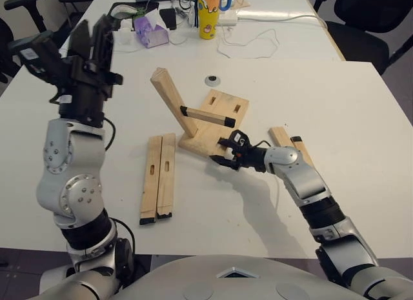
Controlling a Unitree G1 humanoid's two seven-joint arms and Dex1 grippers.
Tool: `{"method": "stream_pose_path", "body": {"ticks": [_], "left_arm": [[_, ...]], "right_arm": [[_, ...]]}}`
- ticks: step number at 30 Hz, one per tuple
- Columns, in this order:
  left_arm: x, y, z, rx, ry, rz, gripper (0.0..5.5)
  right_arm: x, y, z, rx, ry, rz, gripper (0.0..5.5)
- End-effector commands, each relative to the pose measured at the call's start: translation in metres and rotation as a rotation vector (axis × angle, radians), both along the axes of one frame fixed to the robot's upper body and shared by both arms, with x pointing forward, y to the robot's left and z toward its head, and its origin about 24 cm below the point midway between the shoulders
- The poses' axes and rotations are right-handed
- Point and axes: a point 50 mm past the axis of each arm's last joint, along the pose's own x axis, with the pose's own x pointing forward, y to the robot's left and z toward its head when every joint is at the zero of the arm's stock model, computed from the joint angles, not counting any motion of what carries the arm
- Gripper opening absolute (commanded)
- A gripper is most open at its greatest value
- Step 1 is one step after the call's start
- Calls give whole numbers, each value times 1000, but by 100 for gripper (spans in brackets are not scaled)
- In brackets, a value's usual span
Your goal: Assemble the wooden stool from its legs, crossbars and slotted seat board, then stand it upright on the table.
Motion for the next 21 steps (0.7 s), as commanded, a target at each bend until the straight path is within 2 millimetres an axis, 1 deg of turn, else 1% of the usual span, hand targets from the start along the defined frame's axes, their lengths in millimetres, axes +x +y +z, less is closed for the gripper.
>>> {"method": "stream_pose_path", "body": {"ticks": [1,4,6,8,11,14,18,21], "left_arm": [[-2,17,-38,29,224,-9,209],[-12,22,-72,122,407,-48,209],[-24,17,-88,152,493,-150,209],[-35,9,-98,165,567,-251,209],[-47,1,-103,143,627,-353,209],[-63,-9,-106,164,690,-478,209],[-73,-7,-116,242,797,-508,209],[-78,-5,-120,317,843,-510,209]], "right_arm": [[0,-18,6,-7,-11,-56,289],[-4,-25,12,3,-24,-47,289],[-9,-30,18,50,-16,-45,289],[-14,-35,24,104,-1,-51,289],[-19,-45,29,128,14,-77,289],[-20,-54,25,107,15,-135,289],[-23,-52,21,109,17,-161,289],[-26,-50,17,91,12,-161,289]]}}
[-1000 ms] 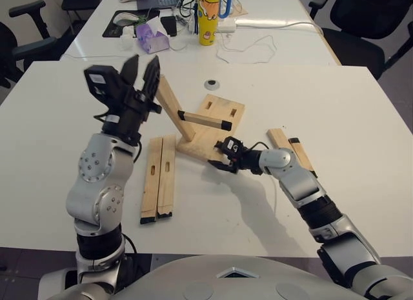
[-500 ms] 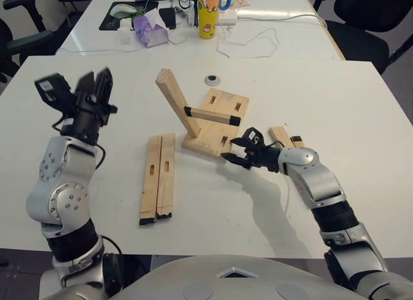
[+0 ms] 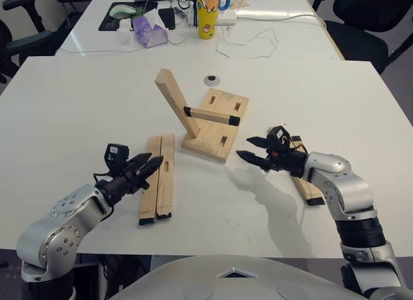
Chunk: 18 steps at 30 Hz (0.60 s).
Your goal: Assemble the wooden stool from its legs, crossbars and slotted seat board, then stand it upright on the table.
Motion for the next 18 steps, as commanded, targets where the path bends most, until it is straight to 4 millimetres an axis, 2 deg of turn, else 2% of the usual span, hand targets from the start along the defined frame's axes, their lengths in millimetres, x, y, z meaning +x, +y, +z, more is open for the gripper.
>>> {"method": "stream_pose_path", "body": {"ticks": [1,9,12,18], "left_arm": [[-7,2,-6,111,45,-50,209],[-18,-3,-17,217,78,-110,209],[-19,8,-29,332,97,-111,209],[-10,21,-38,469,60,-147,209]], "right_arm": [[-5,2,-5,-22,-2,-10,289],[-8,3,-11,-50,-3,-28,289],[-9,4,-12,-52,-6,-32,289],[-5,8,-14,-52,-16,-32,289]]}}
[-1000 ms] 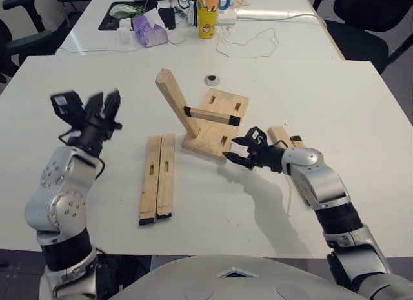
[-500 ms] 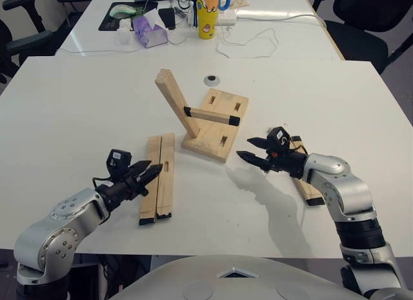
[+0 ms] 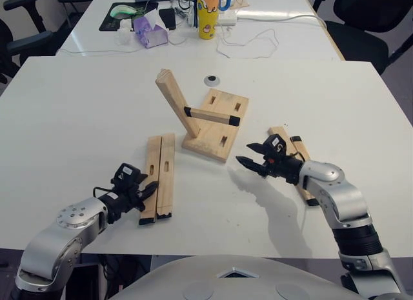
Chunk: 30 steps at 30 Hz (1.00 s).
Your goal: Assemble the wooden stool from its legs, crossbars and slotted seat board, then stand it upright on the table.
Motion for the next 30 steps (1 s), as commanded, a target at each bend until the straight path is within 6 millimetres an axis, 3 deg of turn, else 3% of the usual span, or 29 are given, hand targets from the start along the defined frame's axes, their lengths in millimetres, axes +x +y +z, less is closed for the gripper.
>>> {"method": "stream_pose_path", "body": {"ticks": [1,10,15,18,23,30], "left_arm": [[3,15,-14,118,37,-10,209],[53,21,-25,85,-40,19,209],[72,20,-4,-27,-148,136,209],[71,19,5,-39,-169,158,209],[62,12,14,-51,-162,163,271],[44,8,6,-44,-73,187,364]], "right_arm": [[4,5,-1,-2,-16,2,289],[12,14,-4,4,-27,25,289],[14,15,-5,-6,-32,25,289],[13,15,-6,-7,-33,25,289],[11,14,-6,-7,-32,7,289],[7,11,-10,-14,-31,-36,289]]}}
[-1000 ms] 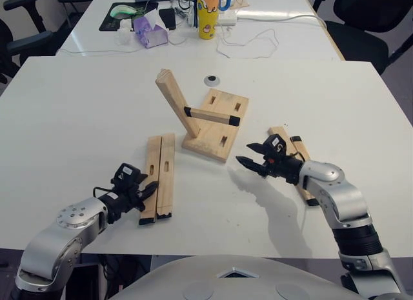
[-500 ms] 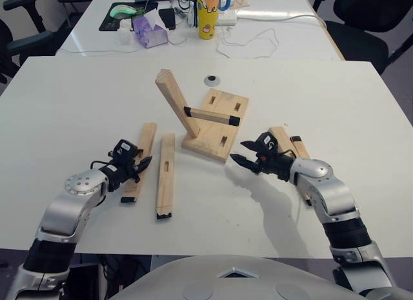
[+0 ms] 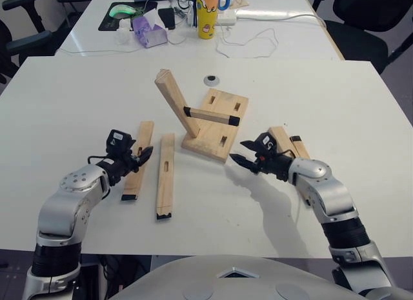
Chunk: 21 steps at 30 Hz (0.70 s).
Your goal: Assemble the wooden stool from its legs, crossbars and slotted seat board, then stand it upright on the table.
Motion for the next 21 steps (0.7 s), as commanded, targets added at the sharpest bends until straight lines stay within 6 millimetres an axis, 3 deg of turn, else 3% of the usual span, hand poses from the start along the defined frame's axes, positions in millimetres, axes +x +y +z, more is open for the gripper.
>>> {"method": "stream_pose_path", "body": {"ticks": [1,12,21], "left_arm": [[-7,4,-7,31,50,25,379],[-20,8,-32,99,145,48,394],[-11,5,-26,101,90,27,259]], "right_arm": [[-3,-1,-1,-10,-10,-33,289],[-5,3,-5,-12,-18,-46,289],[-1,1,-1,-8,-30,-49,289]]}}
